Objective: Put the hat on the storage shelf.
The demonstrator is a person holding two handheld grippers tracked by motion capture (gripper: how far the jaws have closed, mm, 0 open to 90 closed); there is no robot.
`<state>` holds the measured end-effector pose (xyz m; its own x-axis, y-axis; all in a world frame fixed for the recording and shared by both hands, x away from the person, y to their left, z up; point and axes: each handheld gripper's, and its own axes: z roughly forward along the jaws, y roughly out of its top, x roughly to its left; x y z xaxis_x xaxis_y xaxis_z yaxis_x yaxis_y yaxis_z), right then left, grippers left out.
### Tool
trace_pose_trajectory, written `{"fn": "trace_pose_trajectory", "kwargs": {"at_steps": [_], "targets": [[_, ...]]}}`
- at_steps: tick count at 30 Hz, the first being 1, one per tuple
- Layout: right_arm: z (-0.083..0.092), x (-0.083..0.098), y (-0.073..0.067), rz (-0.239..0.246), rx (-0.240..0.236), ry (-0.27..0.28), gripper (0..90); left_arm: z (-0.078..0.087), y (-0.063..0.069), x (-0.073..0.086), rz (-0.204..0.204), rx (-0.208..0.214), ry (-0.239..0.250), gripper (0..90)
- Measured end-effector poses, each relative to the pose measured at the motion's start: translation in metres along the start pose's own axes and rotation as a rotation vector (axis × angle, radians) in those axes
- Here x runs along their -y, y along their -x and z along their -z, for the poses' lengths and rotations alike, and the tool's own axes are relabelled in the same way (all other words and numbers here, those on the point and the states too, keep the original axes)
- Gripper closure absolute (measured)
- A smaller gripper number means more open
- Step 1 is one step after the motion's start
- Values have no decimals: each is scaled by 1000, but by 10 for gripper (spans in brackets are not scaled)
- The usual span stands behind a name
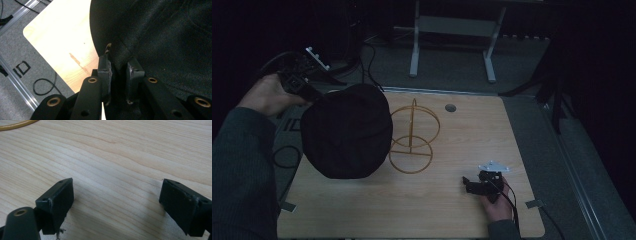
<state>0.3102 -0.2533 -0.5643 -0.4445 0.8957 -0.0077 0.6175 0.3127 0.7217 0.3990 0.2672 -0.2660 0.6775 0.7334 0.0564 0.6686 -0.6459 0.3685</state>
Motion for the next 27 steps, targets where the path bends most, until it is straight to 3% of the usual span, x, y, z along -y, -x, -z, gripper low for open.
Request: {"fn": "trace_pose_trajectory", "kwargs": {"at_steps": [12, 27], "targets": [[0, 0, 0, 0, 0, 0, 123, 4, 4, -10, -11, 4, -5, 770], [0, 0, 0, 0, 0, 0, 123, 9, 13, -30, -32, 27, 38, 771]]}}
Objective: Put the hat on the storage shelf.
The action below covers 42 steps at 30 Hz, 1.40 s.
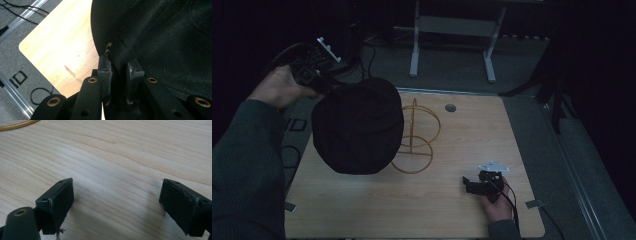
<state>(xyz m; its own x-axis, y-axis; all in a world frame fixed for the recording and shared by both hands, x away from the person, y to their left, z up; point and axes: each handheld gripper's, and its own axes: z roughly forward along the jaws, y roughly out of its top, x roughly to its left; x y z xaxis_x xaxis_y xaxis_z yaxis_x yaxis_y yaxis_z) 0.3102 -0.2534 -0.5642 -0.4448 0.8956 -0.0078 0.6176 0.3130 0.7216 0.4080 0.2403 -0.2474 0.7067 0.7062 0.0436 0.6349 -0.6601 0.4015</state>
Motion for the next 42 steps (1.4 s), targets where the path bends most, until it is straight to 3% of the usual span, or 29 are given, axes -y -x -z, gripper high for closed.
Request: {"fn": "trace_pose_trajectory", "kwargs": {"at_steps": [19, 25, 33, 42], "targets": [[0, 0, 0, 0, 0, 0, 124, -2, 10, -27, 7, -1, 29, 771], [0, 0, 0, 0, 0, 0, 123, 2, 9, -28, 30, 18, 43, 770], [0, 0, 0, 0, 0, 0, 123, 9, 11, -35, 28, 23, 71, 771], [0, 0, 0, 0, 0, 0, 123, -4, 19, -58, 49, 31, 72, 767]]}}
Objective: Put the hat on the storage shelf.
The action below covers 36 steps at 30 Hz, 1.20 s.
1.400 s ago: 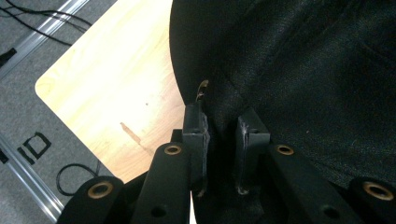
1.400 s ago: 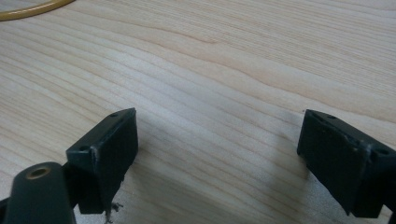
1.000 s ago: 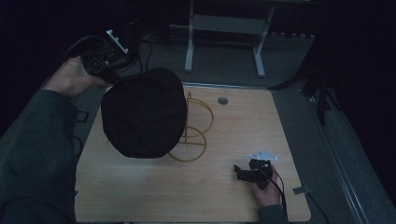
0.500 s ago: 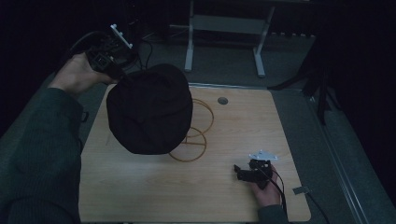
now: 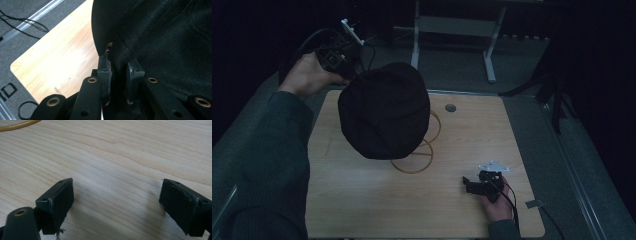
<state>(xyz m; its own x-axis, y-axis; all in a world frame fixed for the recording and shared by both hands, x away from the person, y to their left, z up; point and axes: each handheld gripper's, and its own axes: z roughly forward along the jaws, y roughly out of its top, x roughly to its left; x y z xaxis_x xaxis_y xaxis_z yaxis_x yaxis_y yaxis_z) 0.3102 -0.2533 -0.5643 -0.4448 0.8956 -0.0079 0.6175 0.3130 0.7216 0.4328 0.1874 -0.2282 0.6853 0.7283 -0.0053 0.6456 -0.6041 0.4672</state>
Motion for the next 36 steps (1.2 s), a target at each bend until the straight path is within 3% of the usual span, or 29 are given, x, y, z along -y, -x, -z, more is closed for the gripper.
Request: {"fn": "trace_pose_trajectory", "kwargs": {"at_steps": [6, 15, 22, 26, 31, 36], "targets": [[0, 0, 0, 0, 0, 0, 123, -12, 9, -13, -14, -4, -7, 765], [0, 0, 0, 0, 0, 0, 123, -26, 18, -29, -34, -9, -56, 766], [0, 0, 0, 0, 1, 1, 123, -36, 22, -43, -8, 4, -61, 757], [0, 0, 0, 0, 0, 0, 123, -48, 25, -48, 10, -9, -69, 749], [0, 0, 0, 0, 1, 0, 124, -80, 28, -52, 14, -7, -84, 753], [0, 0, 0, 0, -1, -1, 123, -106, 21, -45, 70, -16, -36, 710]]}}
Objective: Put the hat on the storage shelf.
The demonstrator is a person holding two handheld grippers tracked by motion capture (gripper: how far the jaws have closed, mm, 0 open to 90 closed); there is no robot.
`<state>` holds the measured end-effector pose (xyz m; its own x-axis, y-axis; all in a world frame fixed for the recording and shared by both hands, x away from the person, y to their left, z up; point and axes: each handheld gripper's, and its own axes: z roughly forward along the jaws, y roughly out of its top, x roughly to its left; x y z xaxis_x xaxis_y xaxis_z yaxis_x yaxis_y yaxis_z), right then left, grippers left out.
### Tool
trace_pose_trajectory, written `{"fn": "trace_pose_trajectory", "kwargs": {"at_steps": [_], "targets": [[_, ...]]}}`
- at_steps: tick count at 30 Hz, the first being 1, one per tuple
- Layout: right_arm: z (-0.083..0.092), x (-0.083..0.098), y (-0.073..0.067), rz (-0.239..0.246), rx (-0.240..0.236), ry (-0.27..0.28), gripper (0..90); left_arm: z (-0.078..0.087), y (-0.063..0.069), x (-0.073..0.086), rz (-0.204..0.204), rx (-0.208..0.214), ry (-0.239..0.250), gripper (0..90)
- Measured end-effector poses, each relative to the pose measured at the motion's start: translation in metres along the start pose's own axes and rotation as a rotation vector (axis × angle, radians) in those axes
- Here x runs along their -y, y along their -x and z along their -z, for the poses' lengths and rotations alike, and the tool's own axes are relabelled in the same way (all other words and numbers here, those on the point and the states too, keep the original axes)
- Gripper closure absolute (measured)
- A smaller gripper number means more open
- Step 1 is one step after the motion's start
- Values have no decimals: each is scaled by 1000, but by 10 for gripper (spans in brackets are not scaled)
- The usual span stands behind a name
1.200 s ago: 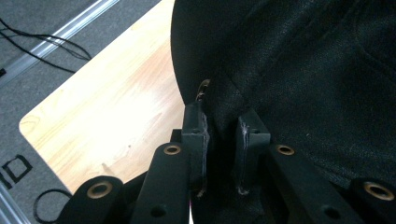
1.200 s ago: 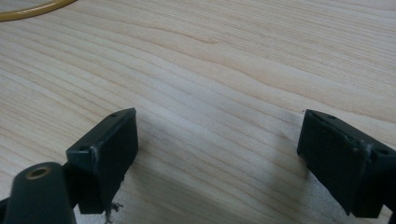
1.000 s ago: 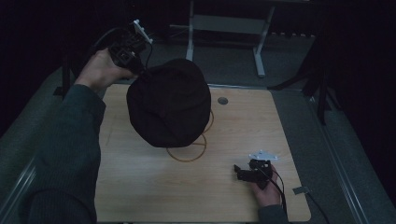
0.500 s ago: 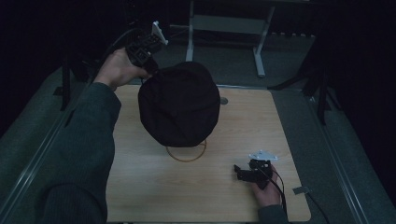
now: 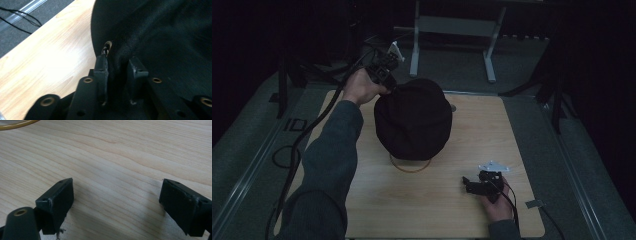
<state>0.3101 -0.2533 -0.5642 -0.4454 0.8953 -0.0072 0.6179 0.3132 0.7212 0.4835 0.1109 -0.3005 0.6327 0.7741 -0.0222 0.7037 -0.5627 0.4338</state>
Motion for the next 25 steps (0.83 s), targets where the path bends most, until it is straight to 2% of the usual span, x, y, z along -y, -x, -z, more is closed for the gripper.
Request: {"fn": "trace_pose_trajectory", "kwargs": {"at_steps": [2, 4, 7, 14, 25], "targets": [[0, 0, 0, -1, 0, 0, 123, -7, -3, 3, 24, 1, 21, 705], [0, 0, 0, -1, 0, 0, 123, -11, -5, 5, 46, -23, 51, 694], [0, 0, 0, 0, 1, 0, 123, -11, -10, 8, 88, -38, 87, 635], [0, 0, 0, 0, 0, 0, 124, -8, -15, 16, 91, -40, 89, 553], [0, 0, 0, 1, -1, 0, 123, -2, -21, 25, 94, -70, 92, 512]]}}
